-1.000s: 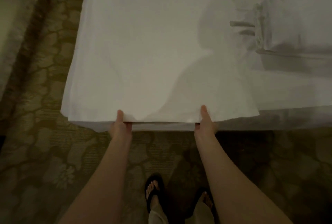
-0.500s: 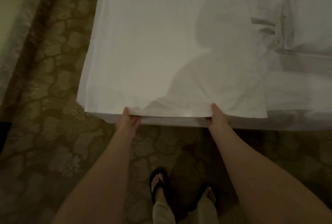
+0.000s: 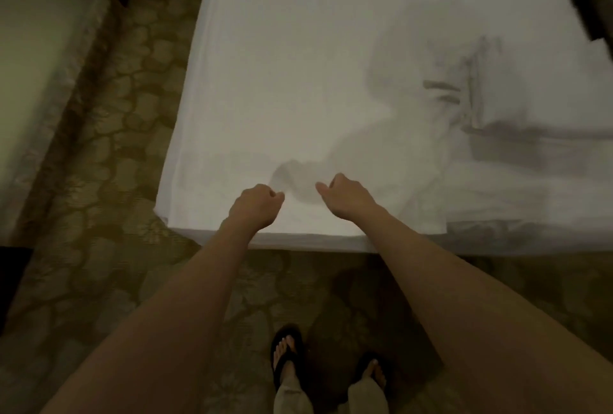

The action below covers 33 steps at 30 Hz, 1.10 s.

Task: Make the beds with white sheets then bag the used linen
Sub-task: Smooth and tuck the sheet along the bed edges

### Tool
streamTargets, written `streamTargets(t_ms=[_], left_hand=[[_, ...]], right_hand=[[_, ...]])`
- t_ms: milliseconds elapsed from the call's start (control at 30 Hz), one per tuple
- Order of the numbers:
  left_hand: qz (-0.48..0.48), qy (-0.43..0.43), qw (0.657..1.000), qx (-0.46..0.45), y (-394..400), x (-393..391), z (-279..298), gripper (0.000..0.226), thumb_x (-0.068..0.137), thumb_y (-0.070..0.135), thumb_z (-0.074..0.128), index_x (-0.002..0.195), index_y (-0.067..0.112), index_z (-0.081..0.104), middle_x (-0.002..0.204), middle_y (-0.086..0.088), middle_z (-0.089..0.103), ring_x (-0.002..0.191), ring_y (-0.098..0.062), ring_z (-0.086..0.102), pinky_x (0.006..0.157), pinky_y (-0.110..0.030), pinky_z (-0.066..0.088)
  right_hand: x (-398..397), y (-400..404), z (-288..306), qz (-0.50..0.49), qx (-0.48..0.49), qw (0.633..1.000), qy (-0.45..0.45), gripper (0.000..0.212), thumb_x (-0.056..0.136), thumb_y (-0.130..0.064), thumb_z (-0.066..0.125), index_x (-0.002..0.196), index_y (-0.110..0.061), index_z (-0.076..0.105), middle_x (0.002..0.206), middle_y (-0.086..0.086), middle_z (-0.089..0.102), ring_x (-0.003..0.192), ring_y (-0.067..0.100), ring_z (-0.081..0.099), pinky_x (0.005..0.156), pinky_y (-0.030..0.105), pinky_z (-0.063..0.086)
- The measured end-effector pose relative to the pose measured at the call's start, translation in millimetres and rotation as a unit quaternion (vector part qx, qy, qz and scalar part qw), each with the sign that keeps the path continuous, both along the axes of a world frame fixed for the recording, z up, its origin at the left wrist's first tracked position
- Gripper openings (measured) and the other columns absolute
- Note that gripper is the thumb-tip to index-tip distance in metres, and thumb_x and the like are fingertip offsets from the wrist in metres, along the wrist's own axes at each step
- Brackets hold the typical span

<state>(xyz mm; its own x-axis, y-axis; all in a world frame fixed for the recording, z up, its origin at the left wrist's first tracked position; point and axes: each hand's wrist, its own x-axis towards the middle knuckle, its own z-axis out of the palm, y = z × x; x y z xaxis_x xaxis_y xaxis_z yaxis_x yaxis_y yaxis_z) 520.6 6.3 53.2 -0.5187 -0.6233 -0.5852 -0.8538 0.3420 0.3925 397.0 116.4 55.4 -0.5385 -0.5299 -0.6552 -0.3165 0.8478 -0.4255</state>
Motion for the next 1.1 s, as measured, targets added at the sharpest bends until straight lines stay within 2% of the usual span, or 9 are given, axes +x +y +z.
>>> streamTargets(t_ms=[67, 167, 400, 500, 567, 667, 767, 867, 1100], left_hand=[[-0.023, 0.005, 1.000, -0.012, -4, -14, 37, 0.035, 0.101, 0.033, 0.045, 0.100, 0.004, 0.065, 0.093, -0.010, 0.062, 0.086, -0.026, 0.055, 0.077, -0.030, 0.039], [-0.056, 0.014, 0.998, -0.031, -5, -28, 106, 0.039, 0.100, 0.034, 0.046, 0.120, 0.004, 0.062, 0.119, -0.013, 0.063, 0.108, -0.028, 0.057, 0.086, -0.031, 0.041], [-0.095, 0.057, 0.989, -0.099, 20, -62, 283, 0.040, 0.101, 0.037, 0.044, 0.125, 0.007, 0.057, 0.125, -0.008, 0.060, 0.113, -0.024, 0.055, 0.085, -0.027, 0.039], [-0.106, 0.081, 0.980, -0.148, 31, -82, 348, 0.039, 0.100, 0.036, 0.046, 0.126, 0.009, 0.057, 0.126, -0.006, 0.060, 0.112, -0.023, 0.056, 0.085, -0.028, 0.041], [-0.118, 0.104, 0.972, -0.173, 39, -97, 381, 0.038, 0.099, 0.035, 0.048, 0.125, 0.010, 0.057, 0.126, -0.007, 0.060, 0.111, -0.023, 0.056, 0.089, -0.031, 0.044], [-0.151, 0.121, 0.960, -0.201, 56, -124, 413, 0.035, 0.098, 0.034, 0.051, 0.122, 0.010, 0.060, 0.123, -0.007, 0.062, 0.109, -0.023, 0.056, 0.088, -0.031, 0.045], [-0.187, 0.131, 0.948, -0.222, 75, -152, 428, 0.034, 0.098, 0.034, 0.051, 0.123, 0.013, 0.059, 0.124, -0.006, 0.061, 0.110, -0.023, 0.056, 0.090, -0.032, 0.045], [-0.241, 0.127, 0.930, -0.247, 88, -180, 433, 0.037, 0.099, 0.036, 0.049, 0.128, 0.014, 0.056, 0.131, -0.006, 0.057, 0.118, -0.023, 0.053, 0.099, -0.036, 0.044], [-0.292, 0.118, 0.909, -0.272, 78, -236, 425, 0.045, 0.100, 0.039, 0.044, 0.137, 0.014, 0.048, 0.140, -0.007, 0.050, 0.127, -0.024, 0.047, 0.102, -0.036, 0.041]], right_hand=[[-19, 1, 43, 0.058, 0.016, 0.997, 0.051, 0.062, 0.100, -0.050, 0.032, 0.143, -0.006, 0.032, 0.139, 0.016, 0.046, 0.123, 0.034, 0.047, 0.101, 0.042, 0.040], [-52, 9, 123, 0.104, 0.009, 0.987, 0.126, 0.061, 0.100, -0.051, 0.031, 0.143, -0.009, 0.031, 0.141, 0.014, 0.043, 0.127, 0.033, 0.044, 0.104, 0.046, 0.038], [-101, 41, 336, 0.155, -0.045, 0.938, 0.305, 0.052, 0.100, -0.047, 0.034, 0.135, -0.009, 0.039, 0.133, 0.011, 0.047, 0.122, 0.030, 0.046, 0.097, 0.041, 0.037], [-110, 64, 400, 0.150, -0.069, 0.912, 0.376, 0.052, 0.100, -0.047, 0.035, 0.134, -0.008, 0.040, 0.131, 0.011, 0.048, 0.121, 0.030, 0.046, 0.095, 0.040, 0.037], [-113, 81, 428, 0.132, -0.092, 0.906, 0.392, 0.050, 0.100, -0.045, 0.037, 0.134, -0.008, 0.040, 0.132, 0.012, 0.048, 0.122, 0.031, 0.046, 0.096, 0.041, 0.037], [-111, 107, 436, 0.103, -0.128, 0.920, 0.354, 0.048, 0.099, -0.039, 0.041, 0.135, -0.007, 0.038, 0.135, 0.015, 0.044, 0.124, 0.034, 0.042, 0.099, 0.043, 0.034], [-107, 127, 411, 0.126, -0.073, 0.914, 0.378, 0.053, 0.100, -0.044, 0.039, 0.139, -0.009, 0.033, 0.139, 0.012, 0.041, 0.127, 0.032, 0.040, 0.101, 0.044, 0.033], [-112, 142, 378, 0.133, -0.032, 0.931, 0.339, 0.055, 0.100, -0.044, 0.038, 0.141, -0.009, 0.029, 0.141, 0.012, 0.037, 0.127, 0.032, 0.041, 0.101, 0.045, 0.037], [-152, 143, 348, 0.110, 0.024, 0.942, 0.315, 0.050, 0.099, -0.044, 0.041, 0.135, -0.010, 0.036, 0.134, 0.009, 0.044, 0.122, 0.028, 0.048, 0.101, 0.041, 0.041]])
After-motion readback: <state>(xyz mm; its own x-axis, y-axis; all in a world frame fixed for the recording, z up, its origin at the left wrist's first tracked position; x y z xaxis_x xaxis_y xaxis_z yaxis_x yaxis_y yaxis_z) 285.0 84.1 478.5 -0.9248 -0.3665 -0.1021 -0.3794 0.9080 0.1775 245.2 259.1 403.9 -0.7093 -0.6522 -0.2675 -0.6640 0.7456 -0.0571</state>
